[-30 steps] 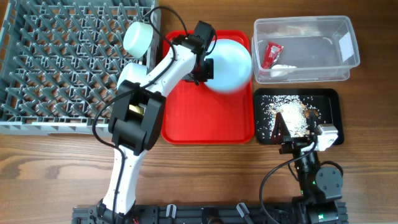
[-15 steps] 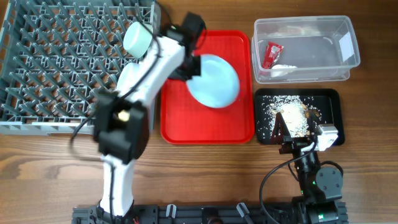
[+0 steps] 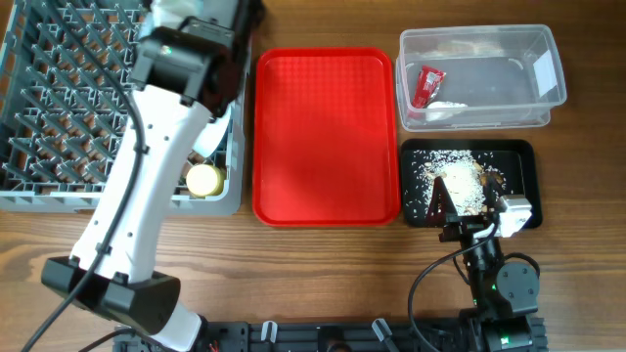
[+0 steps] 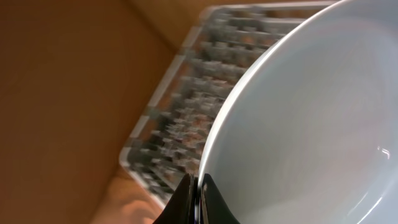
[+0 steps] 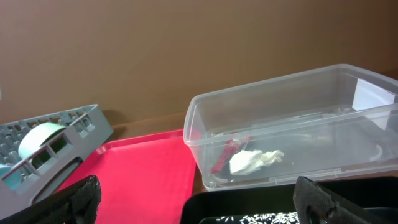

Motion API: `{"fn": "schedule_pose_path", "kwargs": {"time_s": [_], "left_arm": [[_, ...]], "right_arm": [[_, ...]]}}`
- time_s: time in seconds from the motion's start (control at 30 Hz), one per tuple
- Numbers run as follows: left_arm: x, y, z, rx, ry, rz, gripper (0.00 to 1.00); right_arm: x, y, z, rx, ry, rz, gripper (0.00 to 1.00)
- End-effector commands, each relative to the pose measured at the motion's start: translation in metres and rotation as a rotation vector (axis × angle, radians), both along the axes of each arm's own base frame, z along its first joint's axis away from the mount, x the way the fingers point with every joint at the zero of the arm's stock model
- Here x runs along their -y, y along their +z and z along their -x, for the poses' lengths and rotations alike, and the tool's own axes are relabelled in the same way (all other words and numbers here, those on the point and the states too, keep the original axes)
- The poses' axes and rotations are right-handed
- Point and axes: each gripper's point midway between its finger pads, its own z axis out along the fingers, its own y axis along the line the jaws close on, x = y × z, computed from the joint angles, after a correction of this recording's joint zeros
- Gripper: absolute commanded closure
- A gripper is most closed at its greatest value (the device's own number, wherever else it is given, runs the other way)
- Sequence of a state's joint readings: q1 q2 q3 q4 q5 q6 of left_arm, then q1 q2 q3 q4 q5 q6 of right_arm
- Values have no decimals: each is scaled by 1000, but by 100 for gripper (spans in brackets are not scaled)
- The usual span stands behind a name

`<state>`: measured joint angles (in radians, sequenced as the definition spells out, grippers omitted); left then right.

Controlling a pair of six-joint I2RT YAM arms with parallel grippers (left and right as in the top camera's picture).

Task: Sort waste into correct bins and load items into the dishwasher rack
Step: 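Stand the white plate upright in the dish rack and release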

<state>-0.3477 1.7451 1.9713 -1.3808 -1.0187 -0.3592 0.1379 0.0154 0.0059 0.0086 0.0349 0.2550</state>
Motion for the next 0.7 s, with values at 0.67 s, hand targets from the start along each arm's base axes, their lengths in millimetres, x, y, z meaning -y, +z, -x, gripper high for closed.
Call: {"fn": "schedule_pose_path", "kwargs": {"time_s": [0.67], "left_arm": [[-101,-70,-48,-14,122,-63,96]], "right_arm": [[5,3,0,17,-25,14,0]]}}
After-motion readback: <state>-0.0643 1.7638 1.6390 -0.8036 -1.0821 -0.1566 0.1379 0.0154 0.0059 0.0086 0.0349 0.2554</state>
